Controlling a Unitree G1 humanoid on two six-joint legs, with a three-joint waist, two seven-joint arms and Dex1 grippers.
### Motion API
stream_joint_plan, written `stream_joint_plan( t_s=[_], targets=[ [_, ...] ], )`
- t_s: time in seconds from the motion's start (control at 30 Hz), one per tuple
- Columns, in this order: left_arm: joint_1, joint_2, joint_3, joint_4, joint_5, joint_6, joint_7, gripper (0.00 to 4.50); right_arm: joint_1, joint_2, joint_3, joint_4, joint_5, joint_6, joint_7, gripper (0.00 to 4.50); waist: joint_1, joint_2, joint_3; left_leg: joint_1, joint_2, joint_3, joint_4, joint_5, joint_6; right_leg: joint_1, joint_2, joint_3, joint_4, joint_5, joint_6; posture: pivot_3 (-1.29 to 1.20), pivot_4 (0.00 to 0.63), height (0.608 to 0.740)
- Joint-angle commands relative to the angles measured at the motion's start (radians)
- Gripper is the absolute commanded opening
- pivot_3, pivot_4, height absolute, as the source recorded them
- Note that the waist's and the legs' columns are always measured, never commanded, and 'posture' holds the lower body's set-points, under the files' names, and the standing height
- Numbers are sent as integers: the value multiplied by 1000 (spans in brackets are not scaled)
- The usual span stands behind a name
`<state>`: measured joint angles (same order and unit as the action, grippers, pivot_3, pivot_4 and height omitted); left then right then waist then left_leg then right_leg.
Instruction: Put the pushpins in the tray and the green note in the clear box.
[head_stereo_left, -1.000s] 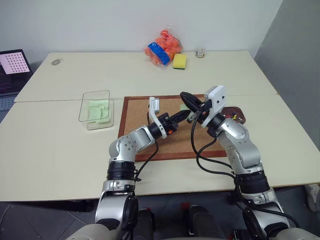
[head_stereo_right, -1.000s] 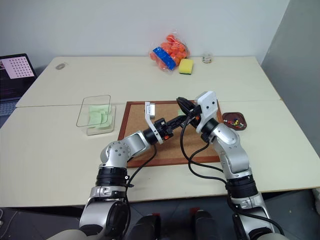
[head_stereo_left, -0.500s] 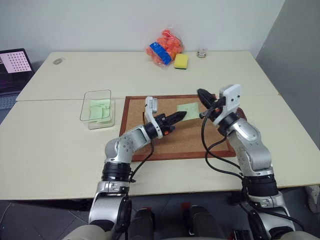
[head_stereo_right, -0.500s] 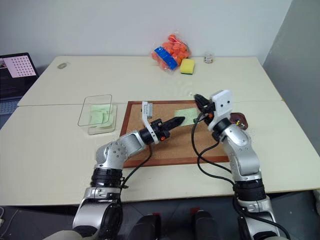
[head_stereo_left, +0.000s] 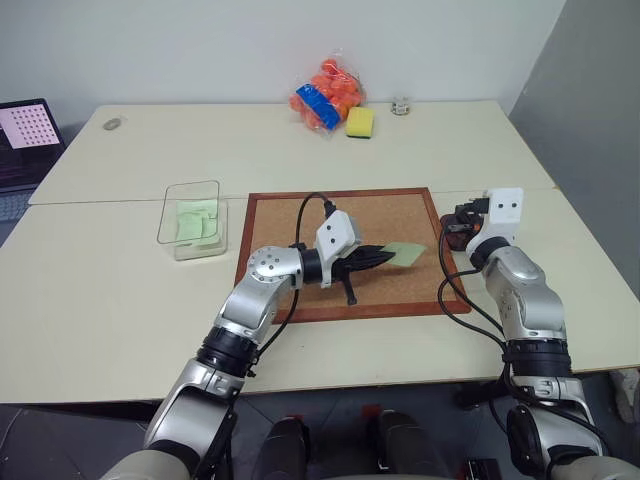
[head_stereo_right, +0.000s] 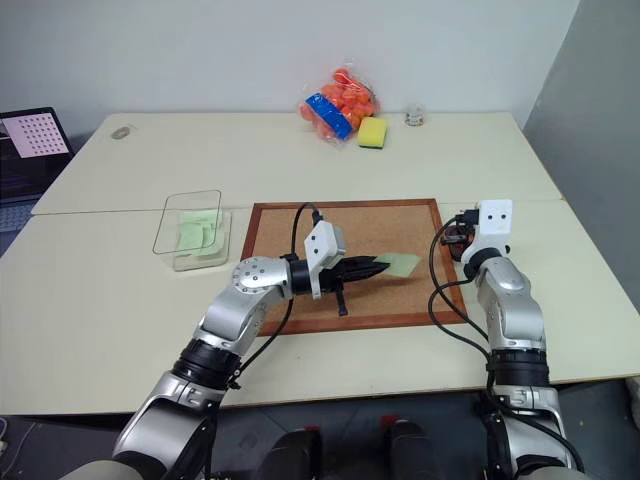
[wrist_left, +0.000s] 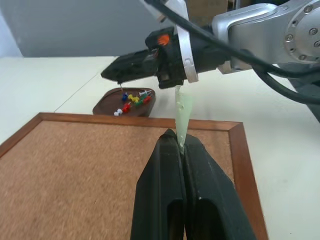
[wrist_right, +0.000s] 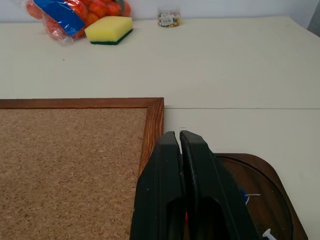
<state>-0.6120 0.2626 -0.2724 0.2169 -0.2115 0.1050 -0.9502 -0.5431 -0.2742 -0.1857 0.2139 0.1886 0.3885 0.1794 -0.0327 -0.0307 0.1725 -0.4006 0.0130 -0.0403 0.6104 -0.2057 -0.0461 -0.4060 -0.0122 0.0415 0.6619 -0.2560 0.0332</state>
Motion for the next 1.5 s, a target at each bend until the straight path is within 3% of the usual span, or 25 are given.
stream_joint_plan(
  t_s=[0.03,0.2,0.33,0.87,0.97,1.23,1.5],
  targets=[
    [-22,-12,-5,16,29,-70,-7,27,-55,-27,-37,49,17,-16,7,0,0,0,0,0,0,0,0,0,0,0,0,0,0,0,0,0,150,740],
    [-8,-21,-12,16,43,-85,-12,27,-84,-39,-58,133,22,-40,18,0,1,0,0,0,0,0,0,0,0,0,0,0,0,0,0,0,150,740],
    [2,-21,-14,4,47,-82,-14,0,-97,-46,-67,166,21,-61,16,721,0,0,0,0,0,0,0,0,0,0,0,0,0,0,0,0,150,740],
    [14,-27,1,-3,50,-66,-16,0,-76,-50,-66,137,30,-70,23,4366,0,0,0,0,0,0,0,0,0,0,0,0,0,0,0,0,150,740],
    [12,-22,13,-7,43,-56,-11,0,-42,-53,-41,67,36,-61,64,4436,0,0,0,0,0,0,0,0,0,0,0,0,0,0,0,0,150,740],
    [36,15,131,-104,-34,80,60,0,153,-54,46,-355,136,17,217,4436,-2,0,0,0,1,-1,0,0,0,0,0,0,0,0,0,0,150,740],
    [95,61,336,-268,-99,248,281,0,205,-77,169,-644,297,145,373,4436,0,0,1,0,1,-2,0,0,0,0,1,-1,0,0,1,0,150,740]
  ],
)
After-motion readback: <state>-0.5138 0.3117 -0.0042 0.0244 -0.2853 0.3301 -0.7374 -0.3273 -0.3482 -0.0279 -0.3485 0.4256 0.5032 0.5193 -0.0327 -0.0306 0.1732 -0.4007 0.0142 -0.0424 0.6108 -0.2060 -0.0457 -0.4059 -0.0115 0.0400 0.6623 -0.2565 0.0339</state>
